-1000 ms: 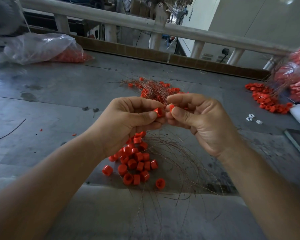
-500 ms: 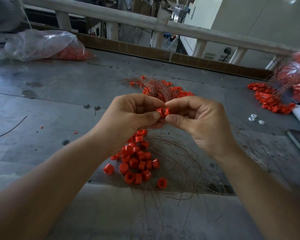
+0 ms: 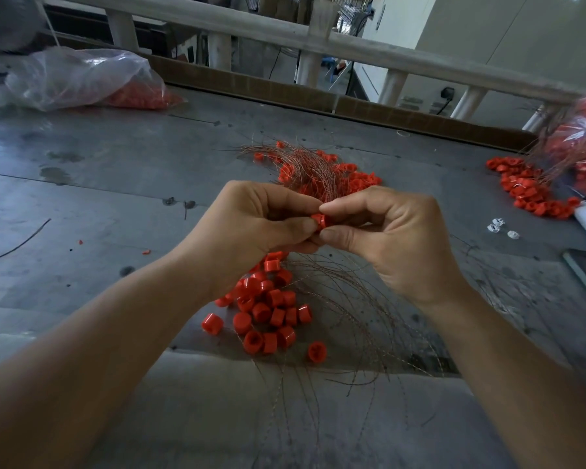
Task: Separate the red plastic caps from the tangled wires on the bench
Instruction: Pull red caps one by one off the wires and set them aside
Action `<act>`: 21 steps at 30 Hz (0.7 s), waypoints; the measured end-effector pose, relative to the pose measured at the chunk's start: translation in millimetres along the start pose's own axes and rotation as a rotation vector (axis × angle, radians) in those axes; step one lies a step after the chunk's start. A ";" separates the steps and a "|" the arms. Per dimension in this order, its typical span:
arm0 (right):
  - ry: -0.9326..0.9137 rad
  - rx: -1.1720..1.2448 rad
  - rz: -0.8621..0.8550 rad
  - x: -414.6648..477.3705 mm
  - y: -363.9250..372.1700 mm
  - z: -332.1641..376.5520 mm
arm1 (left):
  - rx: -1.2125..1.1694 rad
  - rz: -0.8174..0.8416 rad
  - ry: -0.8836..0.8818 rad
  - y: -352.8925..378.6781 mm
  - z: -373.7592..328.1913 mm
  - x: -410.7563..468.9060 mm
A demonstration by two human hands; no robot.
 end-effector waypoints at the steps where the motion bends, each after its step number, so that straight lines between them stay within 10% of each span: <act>1: 0.002 -0.001 -0.001 -0.1 -0.2 0.4 | 0.009 0.001 0.004 0.1 0.1 -0.1; 21: -0.153 -0.189 -0.085 -5.0 -2.7 7.9 | -0.051 0.007 -0.049 3.2 7.5 -2.3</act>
Point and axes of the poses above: each hand's wrist, its own x-axis towards the middle knuckle, its own y-axis out of the palm, z = x × y, the point moved 6 cm from there along x, towards the middle knuckle, and after that the axes turned 13 degrees about -x, right-handed, at the moved point
